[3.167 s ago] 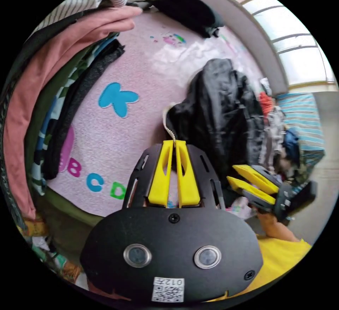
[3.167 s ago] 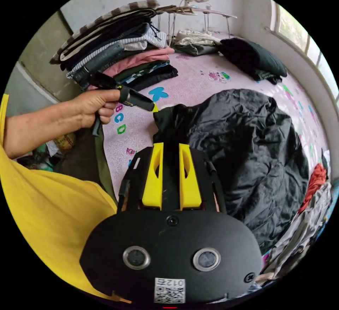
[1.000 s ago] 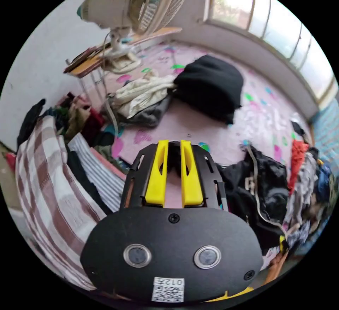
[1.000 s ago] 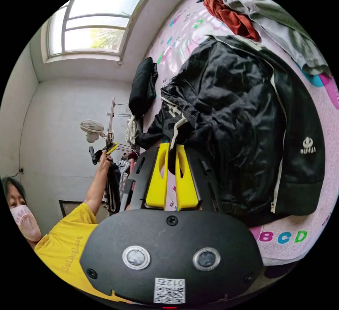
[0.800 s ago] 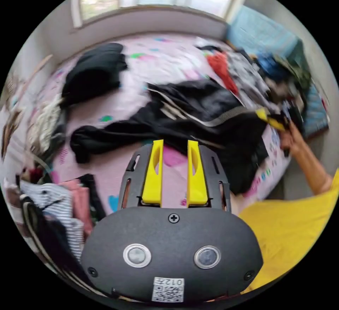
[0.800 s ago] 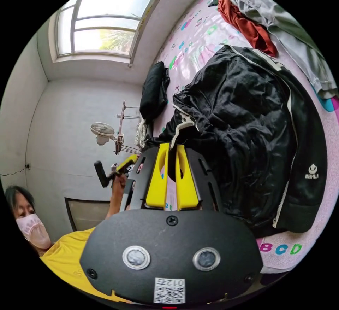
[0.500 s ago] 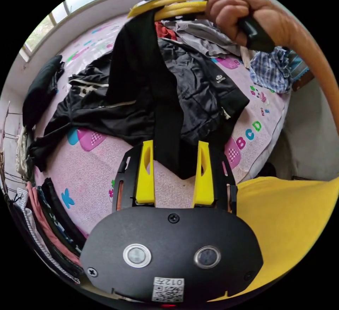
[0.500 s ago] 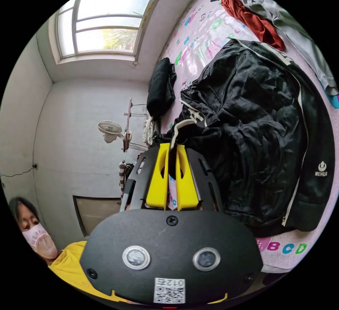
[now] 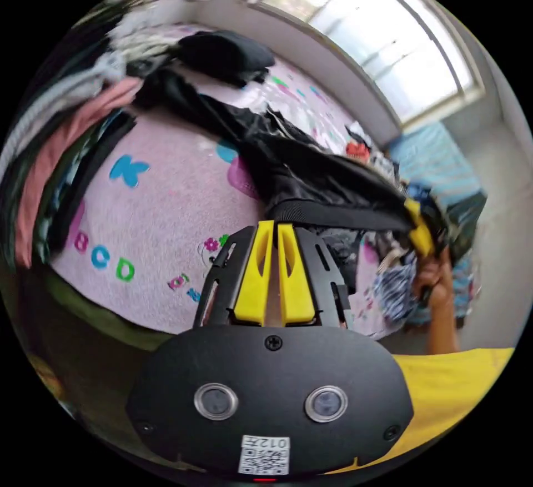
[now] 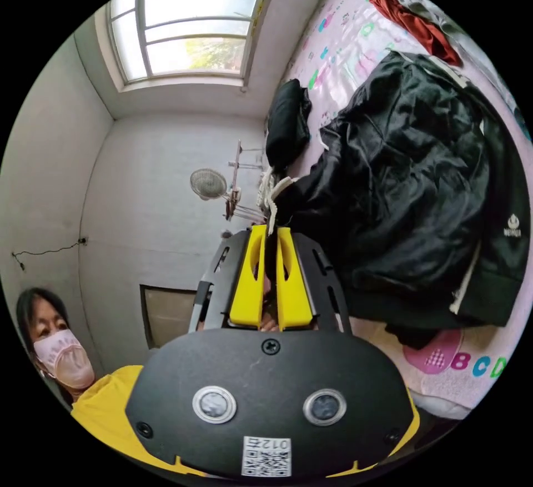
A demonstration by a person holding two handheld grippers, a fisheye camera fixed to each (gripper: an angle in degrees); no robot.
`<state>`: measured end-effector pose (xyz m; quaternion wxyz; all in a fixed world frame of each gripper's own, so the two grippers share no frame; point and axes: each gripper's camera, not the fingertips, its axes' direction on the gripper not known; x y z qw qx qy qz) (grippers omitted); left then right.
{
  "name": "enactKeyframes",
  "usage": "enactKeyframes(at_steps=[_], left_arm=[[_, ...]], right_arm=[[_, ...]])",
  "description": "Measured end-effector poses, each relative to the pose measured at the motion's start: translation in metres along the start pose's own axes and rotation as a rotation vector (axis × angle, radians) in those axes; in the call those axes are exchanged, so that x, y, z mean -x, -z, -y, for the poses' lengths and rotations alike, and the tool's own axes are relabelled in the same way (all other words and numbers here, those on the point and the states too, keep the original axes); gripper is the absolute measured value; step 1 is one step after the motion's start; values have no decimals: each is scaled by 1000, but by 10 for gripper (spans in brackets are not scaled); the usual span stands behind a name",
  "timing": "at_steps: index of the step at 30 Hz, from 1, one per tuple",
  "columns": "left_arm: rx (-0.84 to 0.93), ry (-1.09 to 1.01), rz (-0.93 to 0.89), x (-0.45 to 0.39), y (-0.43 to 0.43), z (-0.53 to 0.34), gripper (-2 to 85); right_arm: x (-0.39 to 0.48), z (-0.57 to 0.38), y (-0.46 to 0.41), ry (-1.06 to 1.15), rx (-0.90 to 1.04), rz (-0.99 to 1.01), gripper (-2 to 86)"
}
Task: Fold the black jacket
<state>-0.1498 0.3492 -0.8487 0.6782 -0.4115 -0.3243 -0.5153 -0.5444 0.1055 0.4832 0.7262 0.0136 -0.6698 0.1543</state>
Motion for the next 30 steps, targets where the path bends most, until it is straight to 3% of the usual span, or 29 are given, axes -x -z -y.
enactKeyframes(at_steps=[2, 4, 8, 12, 18, 22, 25, 30], left_arm=[[-35, 193, -40, 57, 14, -41, 1], [40, 290, 7, 90, 7, -71, 0], [195, 264, 142, 132, -13, -107, -1], [204, 251, 97, 148, -8, -109, -1], [157, 373, 14, 177, 19, -104, 2], [136, 236, 274, 147, 53, -90, 3], [133, -75, 411, 96, 59, -64, 5], [264, -425, 340, 14, -5, -13, 5]], right_arm=[[-34, -22, -24, -132, 96, -29, 13], [-75, -44, -45, -303, 167, -30, 12], [-130, -63, -83, -457, 307, 45, 11], [-106, -52, -110, -226, 486, -142, 12], [-92, -59, -136, -81, 625, -326, 12], [-100, -70, -147, -77, 697, -374, 11], [-98, -75, -152, -31, 716, -437, 11], [-87, -94, -169, 106, 751, -538, 14]])
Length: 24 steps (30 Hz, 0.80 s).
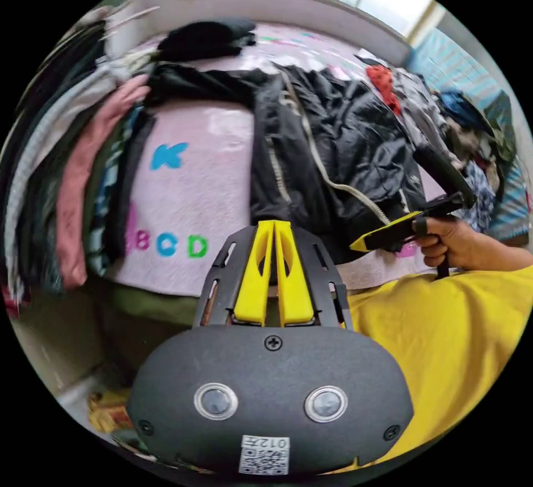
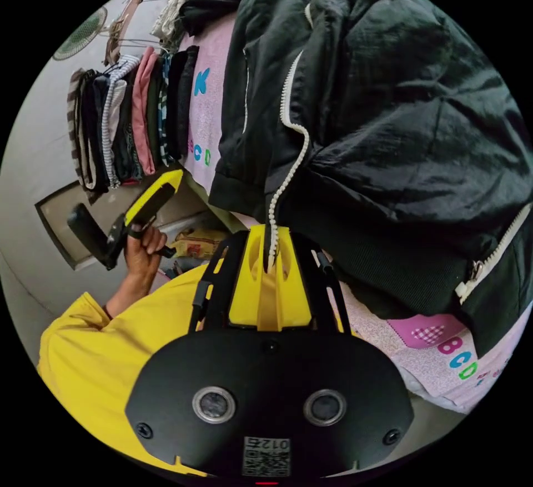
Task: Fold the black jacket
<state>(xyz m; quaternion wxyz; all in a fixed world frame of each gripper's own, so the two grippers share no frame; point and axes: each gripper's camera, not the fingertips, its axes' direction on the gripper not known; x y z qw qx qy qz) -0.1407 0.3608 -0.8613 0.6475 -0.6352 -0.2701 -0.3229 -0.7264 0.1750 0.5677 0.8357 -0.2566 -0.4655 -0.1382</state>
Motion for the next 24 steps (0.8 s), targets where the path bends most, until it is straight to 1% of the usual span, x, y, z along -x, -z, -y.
enactKeyframes(at_steps=[1, 2, 3, 4, 5, 7, 10, 12, 13, 14, 16, 18, 19, 20, 21, 22, 23, 24], left_arm=[[96, -37, -47, -13, -20, 23, 5], [194, -49, -51, -23, -43, 39, 5], [243, -60, -36, -27, -54, 44, 5], [297, -84, 20, -33, -70, 50, 5], [249, -116, 36, -37, -67, 54, 5], [256, -130, 39, -39, -63, 59, 5], [248, -176, 42, -42, -55, 65, 5], [253, -172, 46, -44, -51, 71, 5], [261, -175, 55, -47, -48, 76, 5], [270, -184, 68, -50, -45, 81, 5], [287, -200, 84, -54, -40, 88, 5], [312, -186, 84, -54, -35, 96, 6], [314, -145, 88, -52, -28, 102, 7], [259, -107, 107, -53, -12, 107, 9], [217, -103, 119, -56, -1, 110, 10], [145, -116, 132, -66, 20, 118, 13], [85, -158, 105, -81, 39, 127, 16], [66, -195, 76, -90, 46, 132, 20]], right_arm=[[2, -1, -2, 8, -2, -11, 14], [5, -5, -4, 22, -9, -32, 17], [7, -10, -5, 29, -17, -52, 20], [7, -13, -6, 32, -16, -61, 23], [7, -20, -5, 37, -11, -89, 28], [2, -38, 4, 38, -38, -154, 43], [-20, -89, 39, -39, -230, -224, 65], [-44, -141, 76, -187, -471, -345, 77], [-51, -153, 85, -232, -527, -380, 81], [-66, -175, 97, -324, -612, -430, 90], [-90, -194, 106, -408, -641, -393, 116], [-117, -201, 101, -448, -609, -268, 128], [-122, -201, 99, -463, -605, -242, 127], [-132, -203, 95, -486, -608, -177, 116], [-140, -207, 93, -495, -639, -62, 96], [-142, -210, 93, -508, -670, -14, 83], [-142, -220, 97, -506, -746, 44, 56], [-138, -227, 101, -479, -792, 88, 46]])
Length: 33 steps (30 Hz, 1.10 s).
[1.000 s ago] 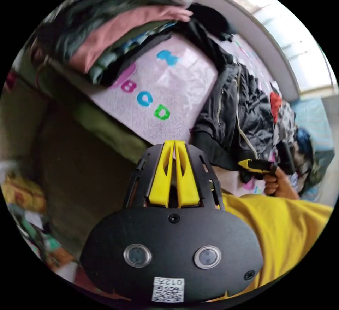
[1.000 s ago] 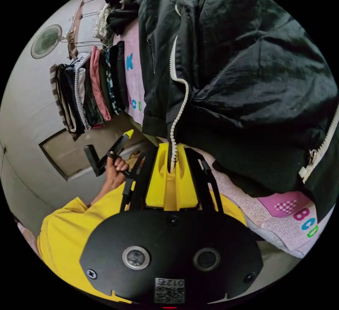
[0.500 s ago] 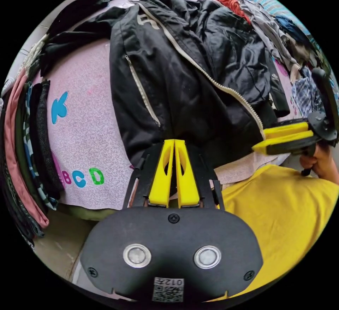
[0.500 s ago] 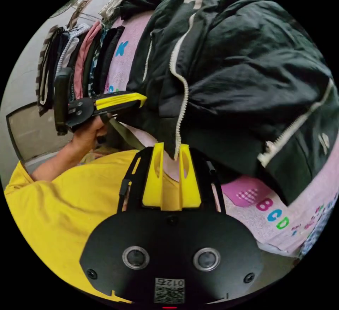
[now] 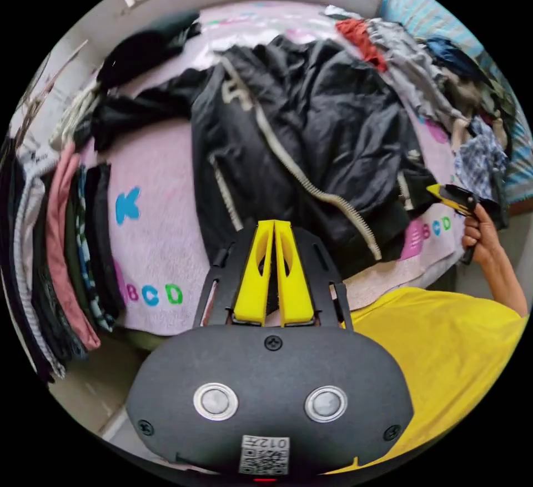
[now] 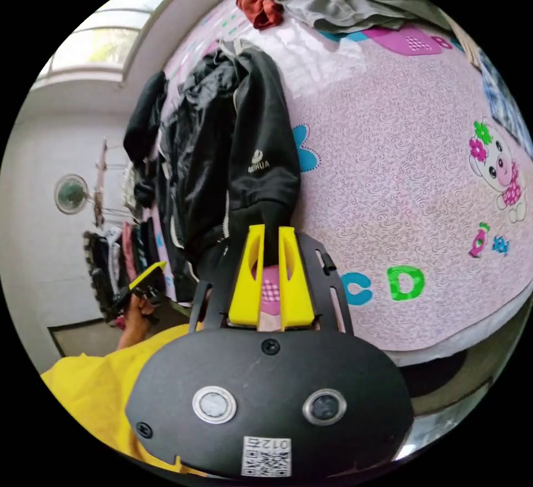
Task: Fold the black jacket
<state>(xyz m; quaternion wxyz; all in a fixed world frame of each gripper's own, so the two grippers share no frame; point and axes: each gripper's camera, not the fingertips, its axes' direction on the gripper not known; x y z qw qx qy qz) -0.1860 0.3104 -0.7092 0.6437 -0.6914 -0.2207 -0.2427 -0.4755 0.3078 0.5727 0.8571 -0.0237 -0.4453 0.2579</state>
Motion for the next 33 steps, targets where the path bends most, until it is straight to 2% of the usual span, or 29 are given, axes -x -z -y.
enactKeyframes(at_steps=[5, 10, 12, 18, 20, 23, 24, 27, 31, 33], left_arm=[[28, -326, -252, -80, 22, 59, 92], [-61, -530, -131, -141, 49, 70, 124], [-72, -548, -99, -152, 56, 74, 124], [-145, -338, -31, -123, 78, 91, 24], [-106, -182, -139, -79, 83, 103, 8], [-130, 24, -323, -13, 93, 105, 4], [-133, 44, -325, -4, 95, 105, 3], [-143, 101, -315, 25, 110, 105, 3], [-141, 95, -341, 32, 125, 110, 4], [-142, 84, -360, 27, 130, 113, 4]], right_arm=[[28, -4, 22, 84, 41, 232, 28], [71, 1, 34, 170, 75, 326, 24], [97, 0, 34, 224, 91, 343, 25], [156, -7, 31, 406, 132, 270, 40], [152, -6, 41, 379, 68, 293, 55], [133, -9, 38, 322, 46, 146, 73], [125, -15, 23, 326, 106, 53, 77], [112, -39, -24, 314, 282, -52, 94], [121, -60, -61, 289, 369, -62, 99], [139, -66, -72, 352, 380, -142, 60]])
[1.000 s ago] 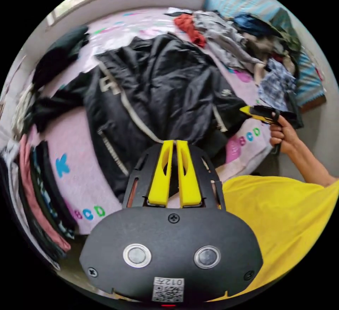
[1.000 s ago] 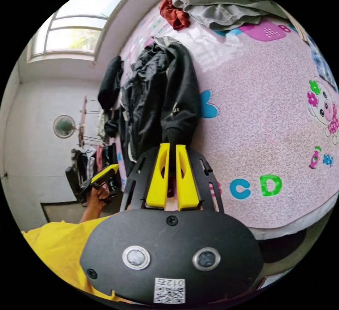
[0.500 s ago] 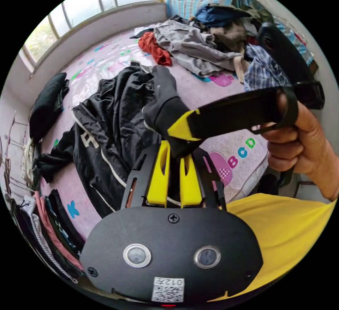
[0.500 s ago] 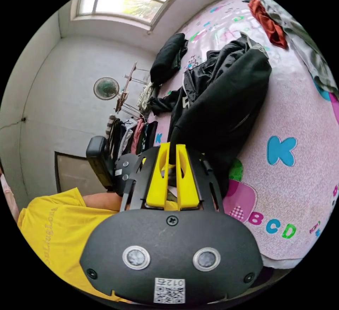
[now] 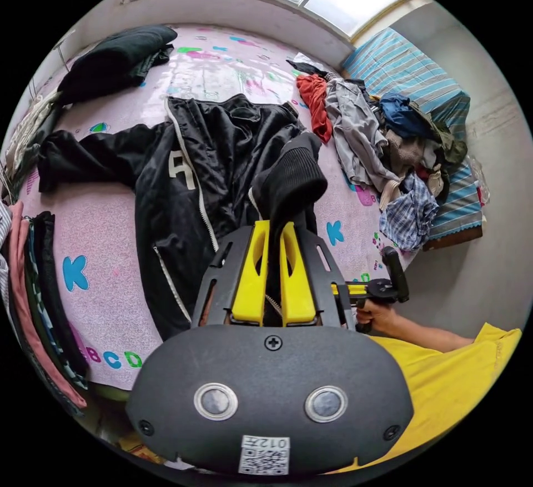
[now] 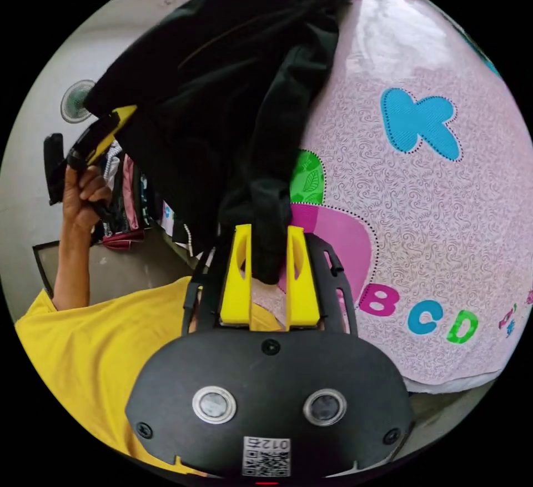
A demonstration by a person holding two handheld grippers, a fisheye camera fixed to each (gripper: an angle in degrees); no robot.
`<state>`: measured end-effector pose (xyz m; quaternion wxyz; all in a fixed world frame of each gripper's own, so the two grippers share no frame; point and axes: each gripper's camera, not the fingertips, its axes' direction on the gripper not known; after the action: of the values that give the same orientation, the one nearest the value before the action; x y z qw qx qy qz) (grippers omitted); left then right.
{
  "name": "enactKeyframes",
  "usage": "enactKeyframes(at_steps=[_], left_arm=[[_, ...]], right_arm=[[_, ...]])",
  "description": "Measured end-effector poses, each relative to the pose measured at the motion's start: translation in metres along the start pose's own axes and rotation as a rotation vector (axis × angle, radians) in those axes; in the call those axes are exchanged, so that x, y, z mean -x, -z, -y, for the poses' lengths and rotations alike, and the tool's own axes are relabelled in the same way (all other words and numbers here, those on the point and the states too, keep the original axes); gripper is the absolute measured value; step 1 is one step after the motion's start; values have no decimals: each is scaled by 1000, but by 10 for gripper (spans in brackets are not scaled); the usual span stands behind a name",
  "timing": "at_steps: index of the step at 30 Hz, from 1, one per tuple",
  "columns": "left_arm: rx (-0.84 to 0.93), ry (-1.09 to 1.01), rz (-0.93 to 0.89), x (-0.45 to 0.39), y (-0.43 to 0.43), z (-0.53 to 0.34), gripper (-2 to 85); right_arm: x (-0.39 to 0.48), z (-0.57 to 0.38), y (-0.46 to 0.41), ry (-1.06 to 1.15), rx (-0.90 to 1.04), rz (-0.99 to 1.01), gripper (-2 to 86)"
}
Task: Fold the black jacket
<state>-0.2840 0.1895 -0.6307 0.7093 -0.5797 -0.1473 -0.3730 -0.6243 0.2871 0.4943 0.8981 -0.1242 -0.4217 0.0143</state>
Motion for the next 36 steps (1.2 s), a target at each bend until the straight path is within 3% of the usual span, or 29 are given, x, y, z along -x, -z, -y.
enactKeyframes(at_steps=[4, 12, 18, 22, 26, 31, 34, 36], left_arm=[[-10, -31, -76, -25, 7, 3, 5], [138, -508, -35, -172, -29, -7, 10], [344, -669, 27, -257, -90, -16, 11], [461, -979, 199, -330, -129, -39, 13], [543, -1244, 366, -388, -152, -61, 25], [494, -1221, 406, -412, -144, -53, 33], [421, -1070, 249, -411, -117, -32, 35], [450, -935, 70, -398, -101, -13, 36]], right_arm=[[2, 12, 50, 18, -87, -85, 38], [1, 71, 305, 26, -299, -752, 28], [61, 118, 402, 90, -408, -977, 31], [97, 142, 424, 137, -475, -1040, 33], [71, 172, 422, 16, -424, -1027, 39], [-7, 189, 361, -142, -205, -1077, 70], [-35, 179, 328, -190, -183, -1099, 86], [-34, 161, 323, -204, -320, -1094, 83]])
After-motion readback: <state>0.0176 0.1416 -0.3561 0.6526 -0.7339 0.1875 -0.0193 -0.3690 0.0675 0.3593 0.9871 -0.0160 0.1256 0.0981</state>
